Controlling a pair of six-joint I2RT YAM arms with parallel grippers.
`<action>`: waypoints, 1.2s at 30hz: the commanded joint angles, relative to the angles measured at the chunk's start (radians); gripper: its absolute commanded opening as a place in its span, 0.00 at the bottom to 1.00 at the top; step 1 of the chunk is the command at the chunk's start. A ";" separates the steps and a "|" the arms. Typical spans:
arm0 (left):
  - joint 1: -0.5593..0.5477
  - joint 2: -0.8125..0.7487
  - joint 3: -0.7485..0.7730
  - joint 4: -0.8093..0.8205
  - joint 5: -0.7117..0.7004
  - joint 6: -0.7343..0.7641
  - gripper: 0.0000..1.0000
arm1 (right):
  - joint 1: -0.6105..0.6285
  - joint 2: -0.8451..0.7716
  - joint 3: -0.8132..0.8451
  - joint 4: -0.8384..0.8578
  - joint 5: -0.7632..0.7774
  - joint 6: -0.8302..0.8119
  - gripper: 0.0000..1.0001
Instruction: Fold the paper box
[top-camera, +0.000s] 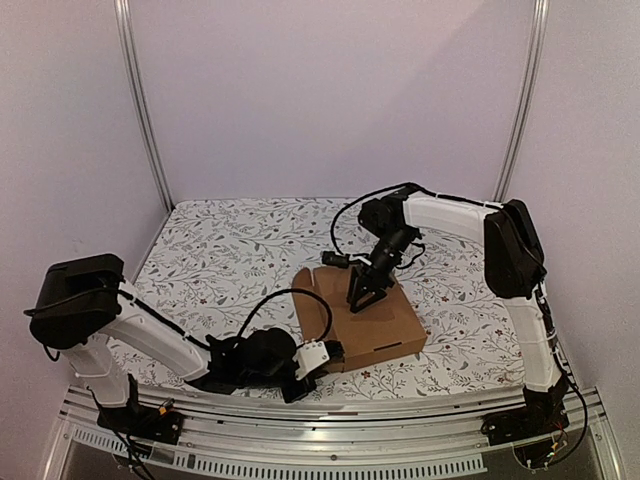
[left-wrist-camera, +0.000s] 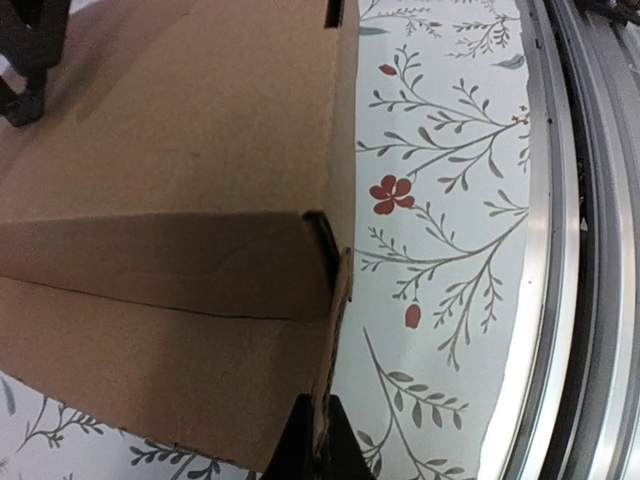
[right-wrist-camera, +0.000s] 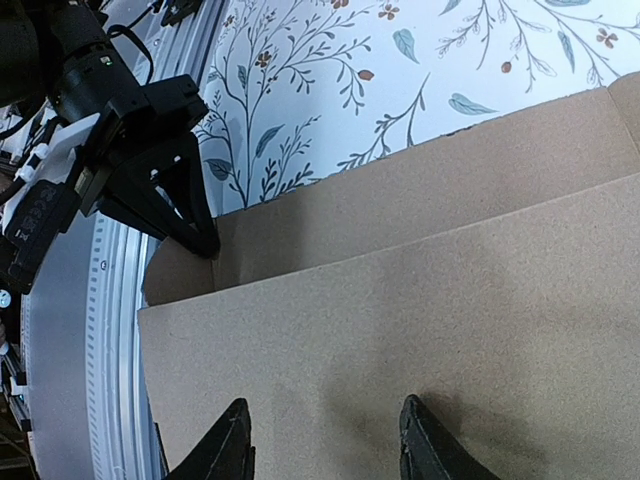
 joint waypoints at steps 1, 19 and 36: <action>0.015 -0.080 -0.031 0.078 0.033 -0.065 0.04 | 0.003 0.080 -0.025 -0.034 0.115 0.031 0.49; -0.004 -0.067 0.019 0.028 0.064 -0.078 0.08 | 0.004 0.095 -0.010 -0.039 0.104 0.050 0.49; -0.002 -0.022 0.087 -0.058 0.058 -0.099 0.00 | 0.003 0.098 -0.004 -0.043 0.095 0.056 0.49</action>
